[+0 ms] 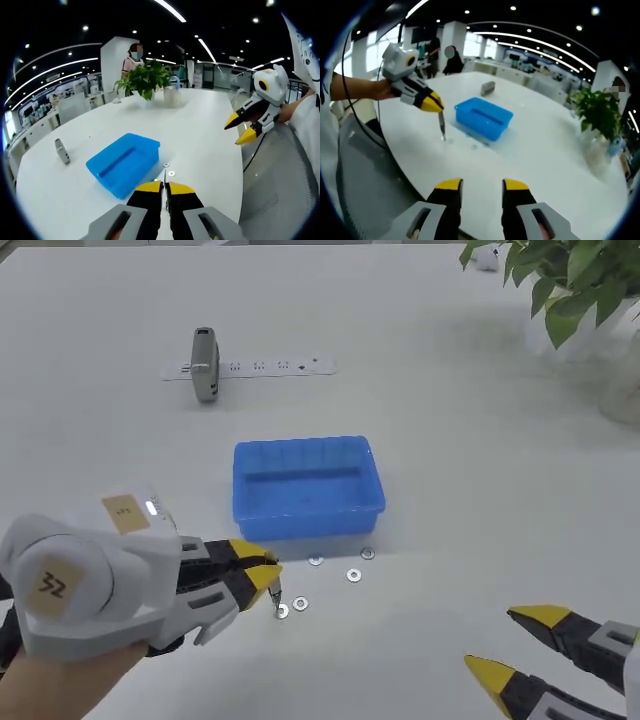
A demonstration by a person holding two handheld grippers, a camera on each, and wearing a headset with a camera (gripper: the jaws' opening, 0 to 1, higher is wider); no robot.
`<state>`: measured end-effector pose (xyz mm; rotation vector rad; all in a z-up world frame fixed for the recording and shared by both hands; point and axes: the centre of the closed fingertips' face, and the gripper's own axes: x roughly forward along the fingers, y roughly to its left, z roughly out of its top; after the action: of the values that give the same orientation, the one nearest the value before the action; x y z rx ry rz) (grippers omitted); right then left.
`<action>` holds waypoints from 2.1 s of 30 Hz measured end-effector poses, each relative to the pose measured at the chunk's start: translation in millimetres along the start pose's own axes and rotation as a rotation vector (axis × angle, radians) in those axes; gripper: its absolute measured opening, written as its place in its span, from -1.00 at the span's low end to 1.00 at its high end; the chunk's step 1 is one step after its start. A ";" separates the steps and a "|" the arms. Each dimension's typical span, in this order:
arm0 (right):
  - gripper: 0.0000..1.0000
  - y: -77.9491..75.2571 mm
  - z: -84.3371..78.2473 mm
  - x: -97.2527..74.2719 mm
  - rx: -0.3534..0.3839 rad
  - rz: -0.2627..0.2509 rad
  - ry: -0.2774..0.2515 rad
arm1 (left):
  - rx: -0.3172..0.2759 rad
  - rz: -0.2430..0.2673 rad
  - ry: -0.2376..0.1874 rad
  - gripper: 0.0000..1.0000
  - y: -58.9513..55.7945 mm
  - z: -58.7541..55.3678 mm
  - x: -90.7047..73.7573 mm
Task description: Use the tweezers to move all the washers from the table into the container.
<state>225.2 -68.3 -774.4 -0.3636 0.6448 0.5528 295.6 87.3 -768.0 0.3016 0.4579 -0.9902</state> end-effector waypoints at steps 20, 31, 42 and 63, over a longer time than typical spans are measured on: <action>-0.45 -0.5 0.4 0.1 -0.002 0.000 -0.001 | -0.009 -0.002 0.003 -1.00 -0.5 -3.6 -0.1; -0.47 -0.3 -0.4 -0.3 -0.009 -0.002 0.001 | -0.025 -0.003 0.064 -0.98 -1.3 -10.3 -3.4; -0.49 0.5 -0.8 -0.2 -0.016 -0.002 0.003 | -0.021 0.006 0.072 -0.97 -3.7 -13.4 -3.8; -0.37 -0.8 0.3 0.4 -0.039 -0.030 0.004 | -0.037 0.009 0.056 -1.00 -1.6 -6.0 -5.2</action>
<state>226.0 -68.7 -774.4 -0.4104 0.6322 0.5361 290.5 92.9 -770.7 0.2983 0.5253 -0.9656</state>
